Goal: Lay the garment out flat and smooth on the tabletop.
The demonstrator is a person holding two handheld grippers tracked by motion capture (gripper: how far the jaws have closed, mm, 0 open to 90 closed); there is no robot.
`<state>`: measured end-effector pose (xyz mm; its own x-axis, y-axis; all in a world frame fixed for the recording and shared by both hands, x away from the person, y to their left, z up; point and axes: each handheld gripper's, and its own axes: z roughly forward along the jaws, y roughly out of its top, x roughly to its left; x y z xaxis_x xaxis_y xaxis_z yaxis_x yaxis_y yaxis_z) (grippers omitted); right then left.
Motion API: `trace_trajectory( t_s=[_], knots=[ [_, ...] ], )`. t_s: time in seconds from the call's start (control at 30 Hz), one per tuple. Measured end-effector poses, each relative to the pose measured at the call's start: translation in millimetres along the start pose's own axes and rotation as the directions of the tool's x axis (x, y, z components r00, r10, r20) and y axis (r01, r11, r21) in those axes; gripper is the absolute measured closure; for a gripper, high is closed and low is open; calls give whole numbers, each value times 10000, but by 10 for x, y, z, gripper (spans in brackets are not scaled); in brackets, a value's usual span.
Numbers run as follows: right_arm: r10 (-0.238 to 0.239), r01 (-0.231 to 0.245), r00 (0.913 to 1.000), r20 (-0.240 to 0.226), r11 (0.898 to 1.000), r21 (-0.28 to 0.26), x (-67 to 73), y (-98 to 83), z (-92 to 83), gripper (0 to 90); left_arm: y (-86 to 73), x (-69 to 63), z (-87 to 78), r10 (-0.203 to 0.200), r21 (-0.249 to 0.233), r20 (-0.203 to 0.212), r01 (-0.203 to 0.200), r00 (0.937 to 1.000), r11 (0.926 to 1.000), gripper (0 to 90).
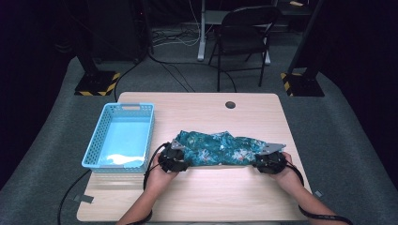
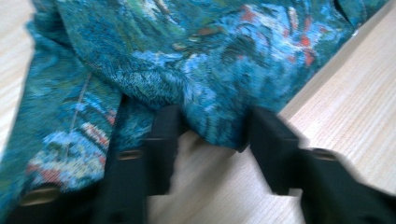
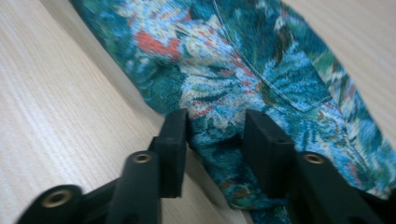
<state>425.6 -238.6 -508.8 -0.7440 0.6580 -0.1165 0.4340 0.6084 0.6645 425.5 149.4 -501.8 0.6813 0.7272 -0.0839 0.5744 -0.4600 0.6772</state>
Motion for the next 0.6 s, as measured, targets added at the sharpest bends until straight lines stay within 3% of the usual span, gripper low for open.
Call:
trace_trajectory(
  t_s=[0.03, 0.13, 0.4, 0.6],
  knots=[
    [132, -133, 9999, -59, 9999, -30, -19, 0, -9, 775, 14, 0, 3, 179, -51, -19, -179, 9998, 9998, 729],
    [296, -300, 9993, -245, 9994, -190, -34, 19, -55, 856, 41, -4, -59, 329, -355, -126, -333, 9994, 9988, 848],
    [454, -544, 9944, -954, 9941, -941, -107, 129, -304, 876, 185, -22, -388, 605, -1285, -399, -652, 9974, 9896, 873],
    [12, -201, 9934, -1150, 9862, -1641, -171, 396, -680, 871, 404, -87, -770, 918, -2111, -591, -1024, 9940, 9721, 873]
  ],
)
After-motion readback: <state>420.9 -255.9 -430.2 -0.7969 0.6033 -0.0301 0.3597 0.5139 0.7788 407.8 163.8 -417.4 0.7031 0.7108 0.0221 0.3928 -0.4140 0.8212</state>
